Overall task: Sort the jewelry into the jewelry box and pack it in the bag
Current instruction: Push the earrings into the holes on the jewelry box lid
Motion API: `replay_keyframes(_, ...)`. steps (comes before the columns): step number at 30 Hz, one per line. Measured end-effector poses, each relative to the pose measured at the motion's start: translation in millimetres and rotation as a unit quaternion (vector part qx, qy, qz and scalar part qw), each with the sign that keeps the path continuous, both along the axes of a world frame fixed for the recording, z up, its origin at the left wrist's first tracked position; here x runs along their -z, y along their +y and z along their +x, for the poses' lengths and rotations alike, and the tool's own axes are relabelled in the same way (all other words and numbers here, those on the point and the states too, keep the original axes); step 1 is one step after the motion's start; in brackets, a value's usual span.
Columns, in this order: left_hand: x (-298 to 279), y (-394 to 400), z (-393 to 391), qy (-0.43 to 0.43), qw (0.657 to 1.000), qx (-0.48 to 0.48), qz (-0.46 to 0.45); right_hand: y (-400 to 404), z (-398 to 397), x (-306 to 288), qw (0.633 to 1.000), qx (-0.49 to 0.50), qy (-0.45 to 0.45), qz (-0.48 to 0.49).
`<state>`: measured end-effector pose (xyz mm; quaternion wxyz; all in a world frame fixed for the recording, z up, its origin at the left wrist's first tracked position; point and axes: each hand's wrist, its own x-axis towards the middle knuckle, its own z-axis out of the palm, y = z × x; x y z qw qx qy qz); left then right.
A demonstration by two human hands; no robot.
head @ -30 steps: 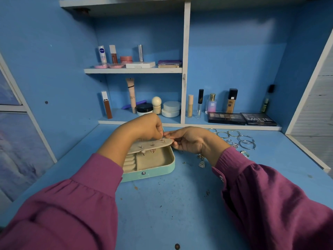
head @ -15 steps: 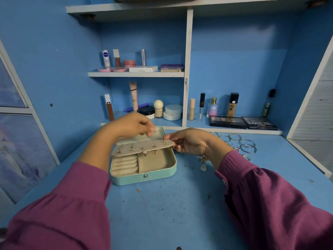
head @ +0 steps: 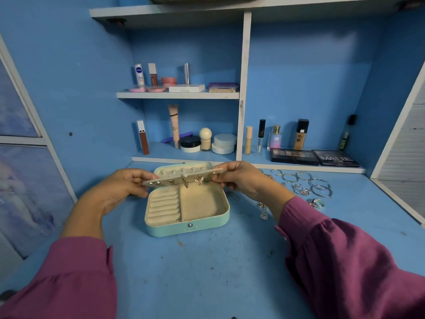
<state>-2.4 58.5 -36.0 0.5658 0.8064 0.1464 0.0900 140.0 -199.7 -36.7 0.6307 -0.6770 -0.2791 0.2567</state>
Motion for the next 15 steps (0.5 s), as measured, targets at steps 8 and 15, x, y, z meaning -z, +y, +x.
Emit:
replay_keyframes(8,-1.1,-6.9,3.7,-0.027,0.998,-0.002,-0.054,9.6,-2.8,8.5,0.988,0.075,-0.134,-0.014)
replay_keyframes(15,2.3,-14.8,11.1,-0.057,0.996,-0.042,-0.045,13.9,-8.2,5.9,0.968,0.076,-0.224,-0.084)
